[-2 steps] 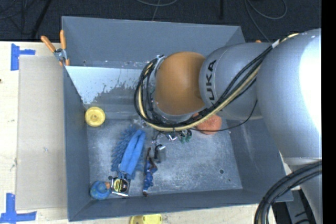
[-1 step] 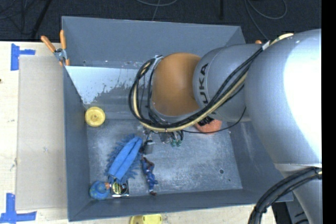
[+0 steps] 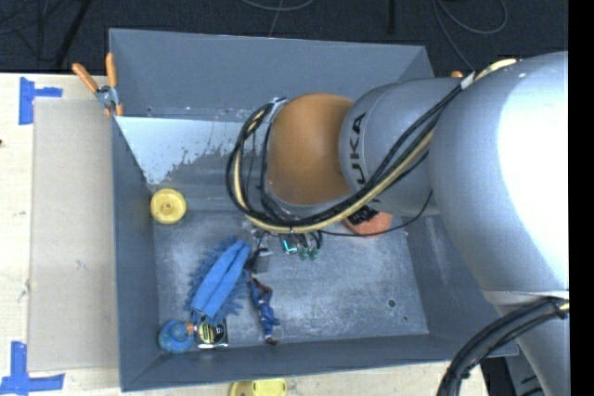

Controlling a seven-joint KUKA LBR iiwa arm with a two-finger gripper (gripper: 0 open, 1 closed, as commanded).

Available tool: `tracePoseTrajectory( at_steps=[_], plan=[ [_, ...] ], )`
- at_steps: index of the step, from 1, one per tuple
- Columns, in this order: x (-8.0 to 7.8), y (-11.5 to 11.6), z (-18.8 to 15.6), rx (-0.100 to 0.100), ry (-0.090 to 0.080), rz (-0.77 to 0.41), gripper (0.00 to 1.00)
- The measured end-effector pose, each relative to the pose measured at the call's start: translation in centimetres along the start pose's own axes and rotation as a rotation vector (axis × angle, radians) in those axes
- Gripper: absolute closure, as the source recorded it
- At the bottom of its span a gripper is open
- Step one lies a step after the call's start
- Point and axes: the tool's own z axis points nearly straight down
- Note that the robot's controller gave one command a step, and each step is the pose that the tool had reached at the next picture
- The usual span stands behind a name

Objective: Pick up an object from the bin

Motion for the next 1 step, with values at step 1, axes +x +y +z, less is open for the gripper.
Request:
tracePoseTrajectory(
  at_steps=[1],
  plan=[
    [-0.01, 0.01, 0.01, 0.000, -0.001, 0.000, 0.00]
  ],
)
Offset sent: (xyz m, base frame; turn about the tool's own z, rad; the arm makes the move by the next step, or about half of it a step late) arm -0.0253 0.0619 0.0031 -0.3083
